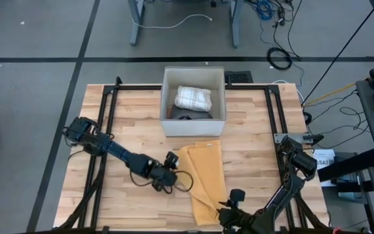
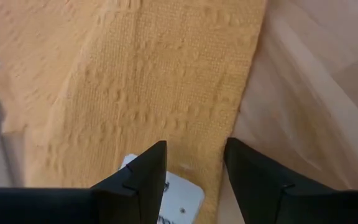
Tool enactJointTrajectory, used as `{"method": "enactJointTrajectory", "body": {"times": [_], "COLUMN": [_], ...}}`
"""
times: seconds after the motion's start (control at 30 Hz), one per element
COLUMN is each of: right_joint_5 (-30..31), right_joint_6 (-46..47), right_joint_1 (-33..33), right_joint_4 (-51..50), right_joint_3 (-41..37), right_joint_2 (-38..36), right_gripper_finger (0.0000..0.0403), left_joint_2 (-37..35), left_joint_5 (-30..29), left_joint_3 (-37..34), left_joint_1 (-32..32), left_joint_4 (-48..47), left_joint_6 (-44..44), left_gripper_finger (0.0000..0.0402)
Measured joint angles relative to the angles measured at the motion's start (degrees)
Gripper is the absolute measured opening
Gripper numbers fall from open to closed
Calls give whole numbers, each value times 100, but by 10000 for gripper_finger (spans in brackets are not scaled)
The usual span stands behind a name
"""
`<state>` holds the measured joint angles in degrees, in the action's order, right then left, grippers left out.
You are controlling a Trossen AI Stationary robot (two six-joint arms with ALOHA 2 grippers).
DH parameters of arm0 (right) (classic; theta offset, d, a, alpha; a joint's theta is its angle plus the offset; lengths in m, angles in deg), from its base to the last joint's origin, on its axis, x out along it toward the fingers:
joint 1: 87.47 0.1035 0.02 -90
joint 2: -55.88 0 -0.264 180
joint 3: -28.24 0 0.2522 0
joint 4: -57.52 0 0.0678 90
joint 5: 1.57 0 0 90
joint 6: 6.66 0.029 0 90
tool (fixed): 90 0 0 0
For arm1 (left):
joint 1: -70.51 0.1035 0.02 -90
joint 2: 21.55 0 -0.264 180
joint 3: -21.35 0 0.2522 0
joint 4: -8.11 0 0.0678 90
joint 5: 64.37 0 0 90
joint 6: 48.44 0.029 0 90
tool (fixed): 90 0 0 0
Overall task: Fold towel
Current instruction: Fold the orange towel
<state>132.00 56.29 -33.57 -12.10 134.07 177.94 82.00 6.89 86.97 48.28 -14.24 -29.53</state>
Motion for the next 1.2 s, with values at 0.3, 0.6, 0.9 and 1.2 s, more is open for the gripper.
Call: {"method": "enactJointTrajectory", "body": {"times": [0.3,0.6,0.9,1.2], "right_joint_5": [-2,-18,-457,-493], "right_joint_6": [-220,-369,-503,1020], "right_joint_1": [-134,-132,-66,67], "right_joint_4": [239,687,988,86], "right_joint_3": [0,0,0,-106], "right_joint_2": [0,0,0,-4], "right_gripper_finger": [132,132,132,132], "left_joint_2": [390,509,7,-432], "left_joint_5": [1545,1846,1276,259], "left_joint_3": [28,50,674,1126], "left_joint_1": [853,1065,940,752], "left_joint_4": [362,615,-446,-276], "left_joint_6": [263,636,768,1396], "left_gripper_finger": [169,14,4,2]}}
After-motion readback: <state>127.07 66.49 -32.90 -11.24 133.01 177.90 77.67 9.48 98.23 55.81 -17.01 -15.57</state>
